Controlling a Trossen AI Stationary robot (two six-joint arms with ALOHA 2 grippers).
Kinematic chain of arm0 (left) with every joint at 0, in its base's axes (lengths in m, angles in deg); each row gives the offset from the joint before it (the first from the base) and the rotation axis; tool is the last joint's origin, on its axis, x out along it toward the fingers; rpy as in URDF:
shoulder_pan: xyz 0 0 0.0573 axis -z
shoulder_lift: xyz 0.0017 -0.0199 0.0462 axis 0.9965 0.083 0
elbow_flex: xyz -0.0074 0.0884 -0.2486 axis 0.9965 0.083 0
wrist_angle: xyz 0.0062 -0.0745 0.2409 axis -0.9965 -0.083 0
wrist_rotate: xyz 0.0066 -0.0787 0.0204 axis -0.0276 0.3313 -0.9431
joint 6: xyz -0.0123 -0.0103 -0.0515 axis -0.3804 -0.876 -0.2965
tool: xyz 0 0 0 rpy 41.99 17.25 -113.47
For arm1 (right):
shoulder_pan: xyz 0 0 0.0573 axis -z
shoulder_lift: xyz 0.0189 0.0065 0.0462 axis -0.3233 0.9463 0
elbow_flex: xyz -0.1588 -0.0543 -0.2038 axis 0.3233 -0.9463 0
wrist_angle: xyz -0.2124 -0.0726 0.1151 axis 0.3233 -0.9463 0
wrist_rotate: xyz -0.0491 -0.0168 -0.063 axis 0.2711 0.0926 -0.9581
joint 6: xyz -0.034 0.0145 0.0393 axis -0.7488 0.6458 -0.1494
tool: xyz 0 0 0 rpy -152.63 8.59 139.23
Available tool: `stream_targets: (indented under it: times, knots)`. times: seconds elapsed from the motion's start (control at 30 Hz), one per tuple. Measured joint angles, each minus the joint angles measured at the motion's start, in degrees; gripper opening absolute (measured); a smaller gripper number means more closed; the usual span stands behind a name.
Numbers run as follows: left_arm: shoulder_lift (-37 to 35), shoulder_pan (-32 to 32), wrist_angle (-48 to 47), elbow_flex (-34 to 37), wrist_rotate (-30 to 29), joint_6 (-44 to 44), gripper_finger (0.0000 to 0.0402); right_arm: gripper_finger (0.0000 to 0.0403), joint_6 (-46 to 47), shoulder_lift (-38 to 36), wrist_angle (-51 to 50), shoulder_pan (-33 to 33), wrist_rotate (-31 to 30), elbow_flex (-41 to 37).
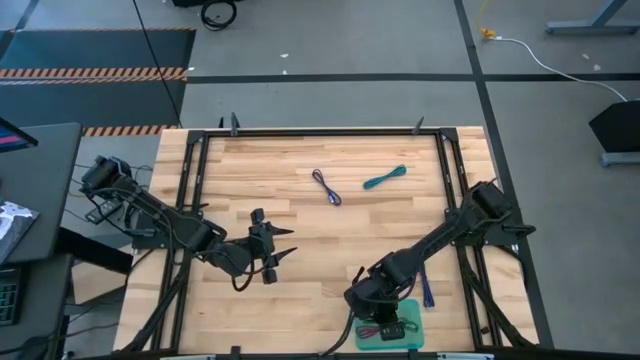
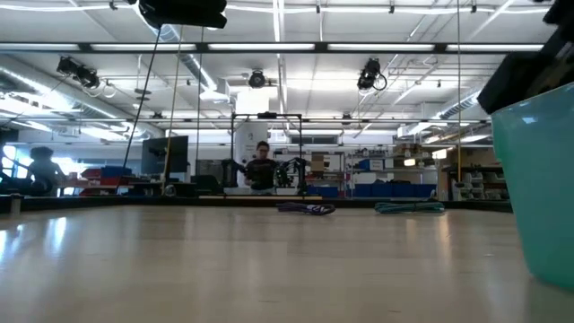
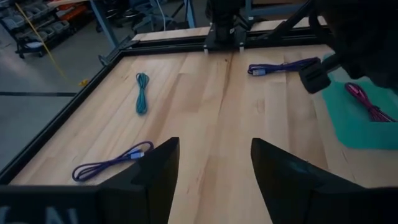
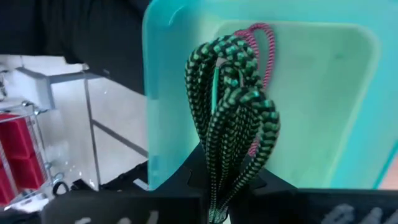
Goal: Pick and place USB-C Cables
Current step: Put the green charger cable into the blue bin, then put the purple charger cable into the blue bin
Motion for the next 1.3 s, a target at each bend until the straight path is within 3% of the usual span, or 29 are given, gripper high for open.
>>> stream_targets:
  times: [0.07,0.33,0.47,0.87,1.03,1.2,1.3]
  knots:
    - [0.0,0.0,0.0,0.0,0.0,0.0,0.0208,0.0038,0.0,0.2,0.4,0.2,-0.7,0.0]
    - [0.0,0.3,-1.1,0.0,0.5,-1.5,0.0208,0.0182,0.2,-0.9,0.5,1.5,-2.1,0.0]
    - [0.0,0.3,-1.8,0.0,1.1,-1.9,0.0208,0.0219,0.3,-0.9,0.3,1.7,-1.9,0.0]
    - [0.0,0.3,-2.3,0.0,1.6,-2.9,0.0208,0.0215,3.8,-0.9,-0.4,1.2,-2.1,0.0]
    - [0.0,0.3,-2.3,0.0,1.6,-2.9,0.0208,0.0208,5.3,-1.8,-6.2,0.9,-2.3,0.0]
    - [0.0,0.3,-2.4,0.0,1.5,-3.0,0.0208,0.0204,5.8,-5.8,-16.7,1.9,-12.9,0.9]
    - [0.0,0.3,-2.4,0.0,1.6,-3.0,0.0208,0.0203,10.6,-9.6,-20.7,2.6,-20.2,1.2]
